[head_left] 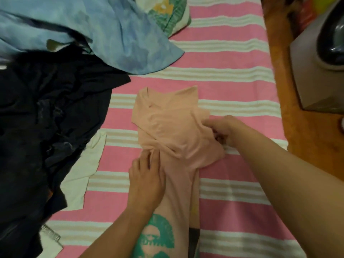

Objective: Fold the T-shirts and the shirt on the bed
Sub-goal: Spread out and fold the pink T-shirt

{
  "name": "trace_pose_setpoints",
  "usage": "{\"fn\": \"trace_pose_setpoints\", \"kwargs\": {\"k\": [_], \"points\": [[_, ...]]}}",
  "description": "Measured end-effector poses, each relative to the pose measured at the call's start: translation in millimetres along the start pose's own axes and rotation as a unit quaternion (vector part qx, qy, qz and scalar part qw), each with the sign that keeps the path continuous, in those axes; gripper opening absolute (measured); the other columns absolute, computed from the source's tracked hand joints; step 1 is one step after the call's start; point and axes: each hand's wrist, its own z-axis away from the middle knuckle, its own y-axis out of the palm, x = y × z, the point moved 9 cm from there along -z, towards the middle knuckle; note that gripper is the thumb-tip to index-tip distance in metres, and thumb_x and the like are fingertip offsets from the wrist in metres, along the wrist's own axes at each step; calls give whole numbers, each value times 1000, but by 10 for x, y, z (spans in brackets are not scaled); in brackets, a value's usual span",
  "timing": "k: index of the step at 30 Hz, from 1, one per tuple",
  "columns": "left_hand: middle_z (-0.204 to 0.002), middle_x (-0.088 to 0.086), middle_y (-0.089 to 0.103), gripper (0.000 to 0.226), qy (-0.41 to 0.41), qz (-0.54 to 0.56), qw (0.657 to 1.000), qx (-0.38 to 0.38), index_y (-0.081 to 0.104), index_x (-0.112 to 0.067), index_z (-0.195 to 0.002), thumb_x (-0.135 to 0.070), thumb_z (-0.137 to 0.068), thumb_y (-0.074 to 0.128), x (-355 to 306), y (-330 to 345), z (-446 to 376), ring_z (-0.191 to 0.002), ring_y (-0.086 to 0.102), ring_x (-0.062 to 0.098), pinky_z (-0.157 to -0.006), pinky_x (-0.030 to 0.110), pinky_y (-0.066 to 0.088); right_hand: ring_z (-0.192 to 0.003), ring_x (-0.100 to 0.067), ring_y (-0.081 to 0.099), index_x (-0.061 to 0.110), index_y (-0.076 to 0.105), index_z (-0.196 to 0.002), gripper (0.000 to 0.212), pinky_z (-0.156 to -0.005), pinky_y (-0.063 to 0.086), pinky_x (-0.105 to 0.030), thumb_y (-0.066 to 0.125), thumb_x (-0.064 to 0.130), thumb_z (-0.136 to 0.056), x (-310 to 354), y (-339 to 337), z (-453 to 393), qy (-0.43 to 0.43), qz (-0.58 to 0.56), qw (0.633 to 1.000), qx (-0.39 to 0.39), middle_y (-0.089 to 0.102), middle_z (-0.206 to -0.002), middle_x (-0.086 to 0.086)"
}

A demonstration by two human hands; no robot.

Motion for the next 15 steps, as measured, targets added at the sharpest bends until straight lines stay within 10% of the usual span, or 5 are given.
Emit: {"fn": "trace_pose_setpoints", "kwargs": {"k": [6, 10, 15], "points": [[-105, 2, 51, 23, -36, 145, 988, 35, 58, -19, -113, -14, -91, 52, 257, -458, -665, -90, 54, 26, -73, 39, 48, -61, -15, 61, 10, 64, -77, 15, -58, 48, -27, 68, 18, -89, -155, -232, 188, -118, -65, 988, -72, 67, -73, -8], [-117, 6, 56, 41, 158, -16, 984, 86, 59, -19, -113, -22, -72, 55, 356, -561, -1631, -105, 55, 37, -86, 48, 49, -101, -23, 63, 17, 63, -116, 50, -80, 46, -33, 69, 55, -84, -95, -180, 157, -119, 15, 983, -135, 68, -112, -1], [-146, 5, 51, 75, 349, -200, 887, 225, 51, -23, -139, -42, -67, 54, 288, -278, -1773, -136, 45, 33, -110, 49, 42, -130, -27, 50, 11, 38, -150, 84, -106, 42, -38, 73, 52, -84, 372, -74, 36, -188, 26, 974, -122, 45, -147, -8]]}}
